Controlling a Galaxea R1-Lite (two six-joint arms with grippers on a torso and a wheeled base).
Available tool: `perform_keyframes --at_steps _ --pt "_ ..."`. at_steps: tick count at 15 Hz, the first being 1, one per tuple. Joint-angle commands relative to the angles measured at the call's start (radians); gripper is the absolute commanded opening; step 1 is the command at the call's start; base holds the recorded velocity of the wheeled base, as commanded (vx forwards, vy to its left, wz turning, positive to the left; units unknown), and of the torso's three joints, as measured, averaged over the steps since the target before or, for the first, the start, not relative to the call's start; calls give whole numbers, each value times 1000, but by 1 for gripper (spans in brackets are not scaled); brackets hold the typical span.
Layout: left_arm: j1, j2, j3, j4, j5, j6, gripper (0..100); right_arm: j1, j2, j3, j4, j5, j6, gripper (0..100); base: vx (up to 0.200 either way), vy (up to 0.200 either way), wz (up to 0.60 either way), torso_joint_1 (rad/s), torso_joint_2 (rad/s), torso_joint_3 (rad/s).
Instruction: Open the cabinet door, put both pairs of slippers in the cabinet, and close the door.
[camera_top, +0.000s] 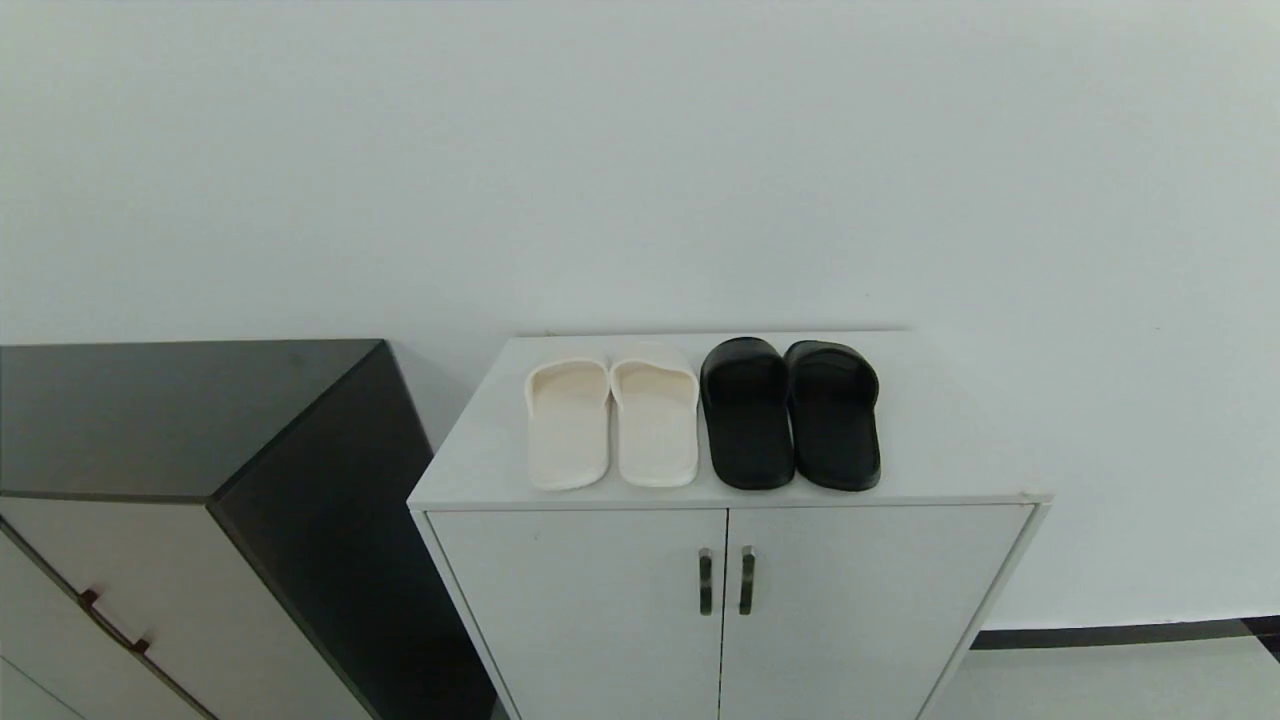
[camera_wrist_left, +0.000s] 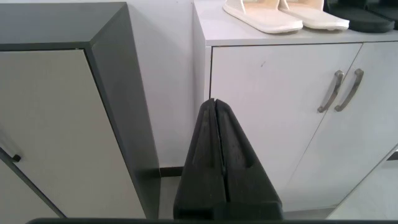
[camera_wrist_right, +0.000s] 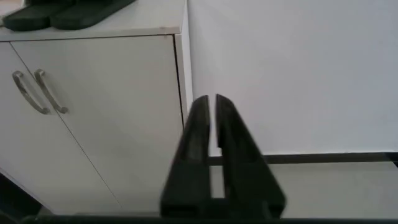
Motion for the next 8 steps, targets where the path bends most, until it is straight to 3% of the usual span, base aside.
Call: perform_keyframes --at_steps 1,4,5,6,7,8 --pt "0 1 0 0 0 0 0 0 0 0 0 10 0 100 0 0 0 0 0 0" --pt "0 1 0 0 4 26 0 0 0 -2 -7 19 -33 100 0 0 0 0 0 0" --pt "0 1 0 0 6 29 0 0 4 -55 -40 19 -75 100 0 0 0 0 0 0" --pt "0 1 0 0 4 23 0 2 147 -339 36 156 7 100 0 0 0 0 0 0" --pt "0 1 0 0 4 24 0 -4 199 -387 107 225 15 100 0 0 0 0 0 0" --pt "0 1 0 0 4 24 0 -8 336 -393 227 392 -31 100 0 0 0 0 0 0"
